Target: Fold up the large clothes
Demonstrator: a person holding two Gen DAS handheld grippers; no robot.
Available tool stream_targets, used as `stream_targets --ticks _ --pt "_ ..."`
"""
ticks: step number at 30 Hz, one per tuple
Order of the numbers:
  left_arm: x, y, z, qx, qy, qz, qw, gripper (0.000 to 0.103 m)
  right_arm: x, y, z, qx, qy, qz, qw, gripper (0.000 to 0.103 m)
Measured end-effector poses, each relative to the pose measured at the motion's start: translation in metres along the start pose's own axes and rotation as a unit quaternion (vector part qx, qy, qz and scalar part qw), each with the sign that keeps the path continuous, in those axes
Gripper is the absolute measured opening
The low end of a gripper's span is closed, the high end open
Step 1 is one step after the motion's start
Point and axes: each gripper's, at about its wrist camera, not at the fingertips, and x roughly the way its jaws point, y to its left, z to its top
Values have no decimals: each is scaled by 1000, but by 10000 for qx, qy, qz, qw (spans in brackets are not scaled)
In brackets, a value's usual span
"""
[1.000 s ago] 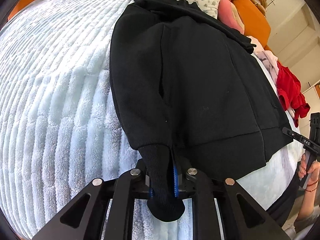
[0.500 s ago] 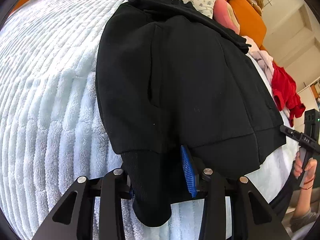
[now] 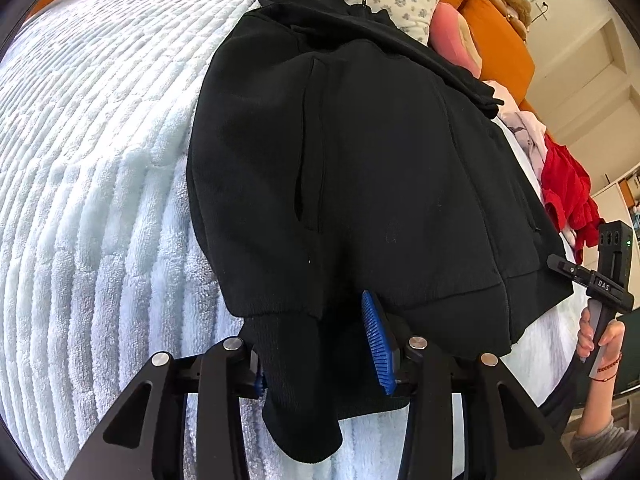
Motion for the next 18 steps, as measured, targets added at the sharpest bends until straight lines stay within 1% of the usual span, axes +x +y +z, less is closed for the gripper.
stream_targets --ticks 2,3,4,5,7,8,9,10,11,12,13,18 --pt "1 0 0 8 7 -5 10000 43 -1 0 -2 9 -25 -54 10000 41" --pt "2 0 0 7 5 -14 10000 43 -1 -3 -2 48 -37 -62 10000 40" --pt "2 0 0 1 6 -22 10000 43 -2 -5 -2 82 -41 -52 9999 34" --pt "2 1 0 1 3 -27 10000 42 -2 -6 -3 105 -46 -77 9999 25" --pt "3 -1 1 2 -10 -2 10000 41 -3 -8 -3 116 -76 -155 9998 17" --pt "3 -1 1 5 -15 14 10000 38 -4 -9 -3 117 -85 -135 9998 15" --pt "3 -1 1 2 -20 22 10000 32 -4 -8 -3 103 -89 -138 9998 14" --pt "4 -1 1 -2 -21 35 10000 29 -5 -7 -3 70 -110 -154 9998 12" --pt "4 -2 3 -1 -37 59 10000 20 -5 -6 -3 21 -135 -157 9998 11" --pt "5 -3 3 2 -67 115 9999 17 -6 -5 -2 -20 -154 -163 9997 10" --pt "5 -5 4 3 -117 184 9998 16 -7 -3 -1 -55 -200 -150 9997 10" --pt "-5 -14 0 239 -392 292 9985 14 -22 0 -1 -62 -512 307 9982 9"
